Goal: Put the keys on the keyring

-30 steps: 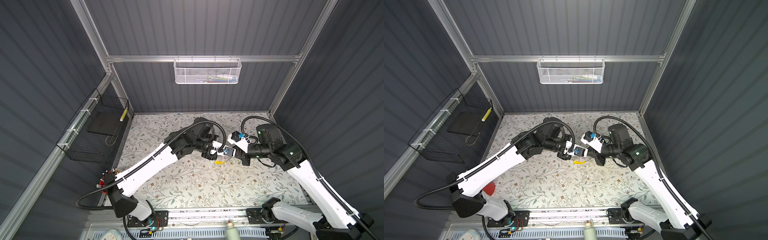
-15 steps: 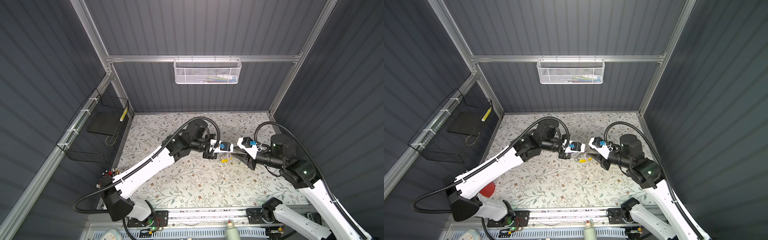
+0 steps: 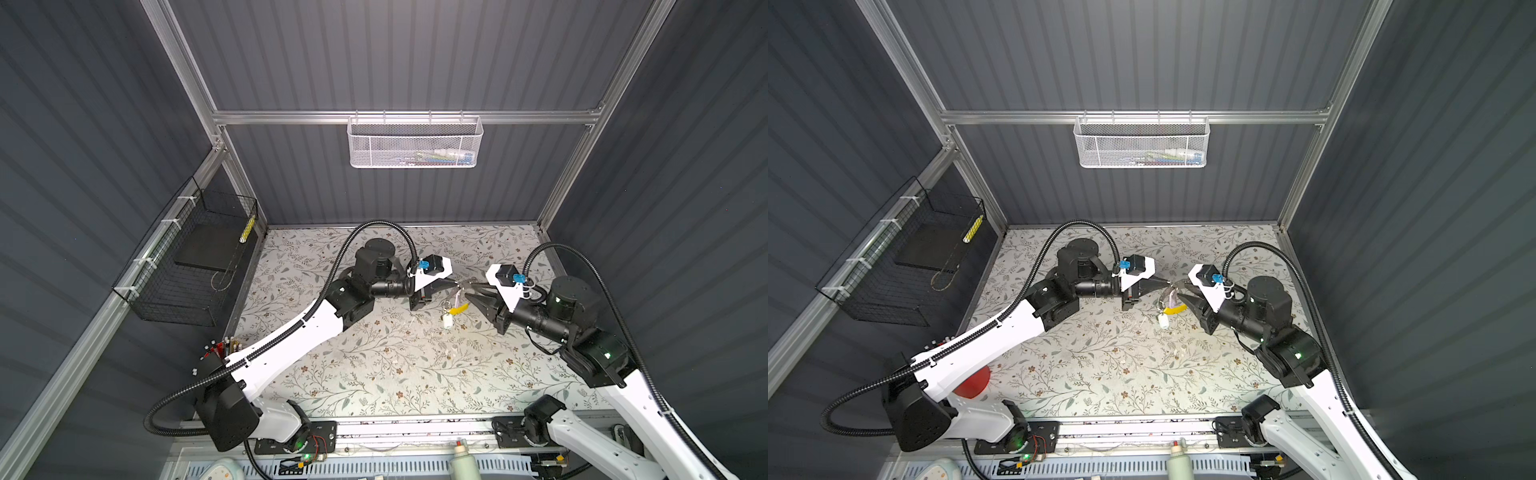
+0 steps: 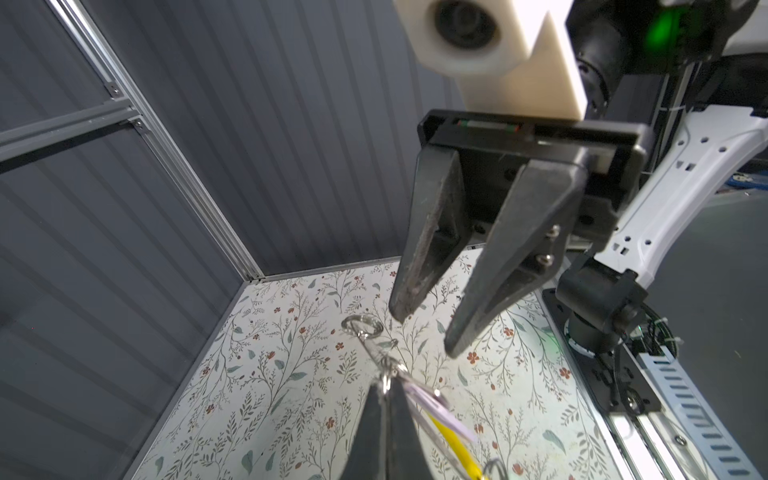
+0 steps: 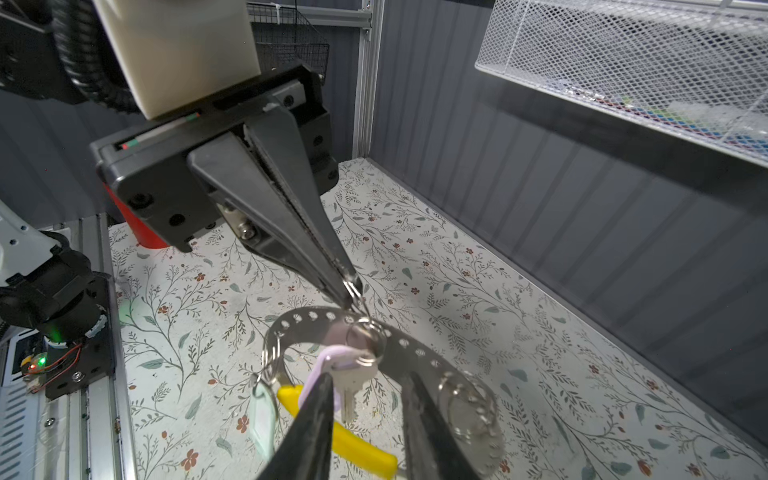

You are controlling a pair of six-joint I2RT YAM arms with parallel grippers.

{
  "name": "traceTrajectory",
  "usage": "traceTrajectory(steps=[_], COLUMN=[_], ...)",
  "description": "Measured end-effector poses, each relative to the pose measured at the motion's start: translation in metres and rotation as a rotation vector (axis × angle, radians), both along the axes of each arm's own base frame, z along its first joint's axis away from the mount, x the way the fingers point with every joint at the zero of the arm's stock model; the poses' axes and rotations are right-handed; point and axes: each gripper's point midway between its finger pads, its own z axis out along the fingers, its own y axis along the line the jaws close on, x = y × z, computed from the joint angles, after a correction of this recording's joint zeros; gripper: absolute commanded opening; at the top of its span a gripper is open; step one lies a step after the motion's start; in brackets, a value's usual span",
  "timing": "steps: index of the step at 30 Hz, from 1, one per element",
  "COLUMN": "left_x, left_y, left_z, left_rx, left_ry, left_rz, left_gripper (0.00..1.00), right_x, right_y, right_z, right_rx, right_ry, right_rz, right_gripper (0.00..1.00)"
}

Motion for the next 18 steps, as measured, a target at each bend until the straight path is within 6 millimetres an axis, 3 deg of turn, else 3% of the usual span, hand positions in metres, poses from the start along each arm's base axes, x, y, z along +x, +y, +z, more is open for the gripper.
traceTrajectory(steps=[6,18], left_x=[0.010,0.019], left_y=[-0.001,0.002], left_z=[0.009,0.030], left_rx=[-0.087,-0.185], left_ry=[0.066,0.128], left_rz=[0.057,0.119], left_gripper=[0.00,0.00], right_x=[0.006,0.021], right_y=[0.007,0.011], right_z=[0.004,-0.001], right_rx=[0.029,-0.020], right_ry=[0.006,-0.019], right_rz=[-0.011,-0.082], right_gripper=[0.35,0.32])
